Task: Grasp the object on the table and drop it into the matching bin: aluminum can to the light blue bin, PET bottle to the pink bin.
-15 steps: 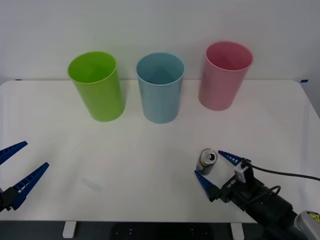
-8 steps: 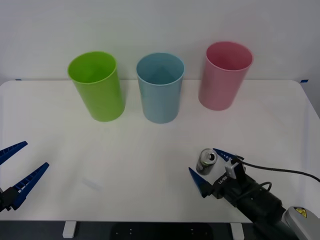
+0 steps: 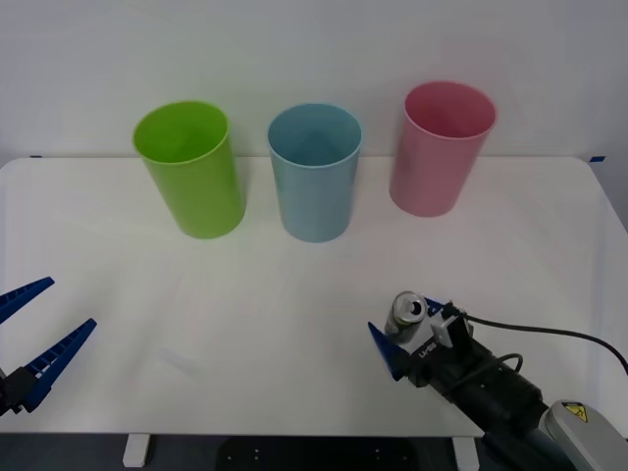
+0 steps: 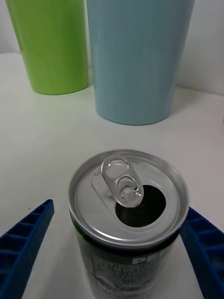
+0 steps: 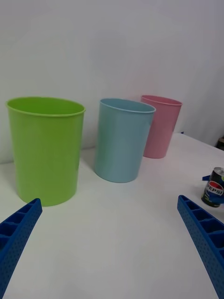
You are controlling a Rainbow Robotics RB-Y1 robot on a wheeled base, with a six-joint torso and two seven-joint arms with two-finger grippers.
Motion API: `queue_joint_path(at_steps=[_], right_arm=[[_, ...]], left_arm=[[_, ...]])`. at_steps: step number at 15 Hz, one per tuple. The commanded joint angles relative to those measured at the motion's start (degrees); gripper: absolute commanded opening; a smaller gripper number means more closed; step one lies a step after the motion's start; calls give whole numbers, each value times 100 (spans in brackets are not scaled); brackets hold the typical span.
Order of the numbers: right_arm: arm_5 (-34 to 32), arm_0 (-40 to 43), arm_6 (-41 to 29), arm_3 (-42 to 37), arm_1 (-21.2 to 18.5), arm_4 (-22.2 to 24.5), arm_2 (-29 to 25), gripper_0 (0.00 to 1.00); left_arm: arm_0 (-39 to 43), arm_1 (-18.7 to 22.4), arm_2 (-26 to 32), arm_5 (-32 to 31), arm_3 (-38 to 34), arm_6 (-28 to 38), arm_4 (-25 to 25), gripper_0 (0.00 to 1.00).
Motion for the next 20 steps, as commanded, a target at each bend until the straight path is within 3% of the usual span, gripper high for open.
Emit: queue_joint_path(at_steps=[1, 9, 14, 20], right_arm=[[15, -16, -10, -3, 0, 0, -1, 0], [-2, -69, -106, -3, -9, -70, -1, 0], [-433, -69, -291, -38, -18, -140, -291, 0], [-653, -69, -1293, -609, -246, -131, -397, 0]], left_arm=[[0, 0, 0, 0, 0, 0, 0, 100], [0, 0, 0, 0, 0, 0, 0, 100], [0, 0, 0, 0, 0, 0, 0, 100], [0, 0, 0, 0, 0, 0, 0, 100]])
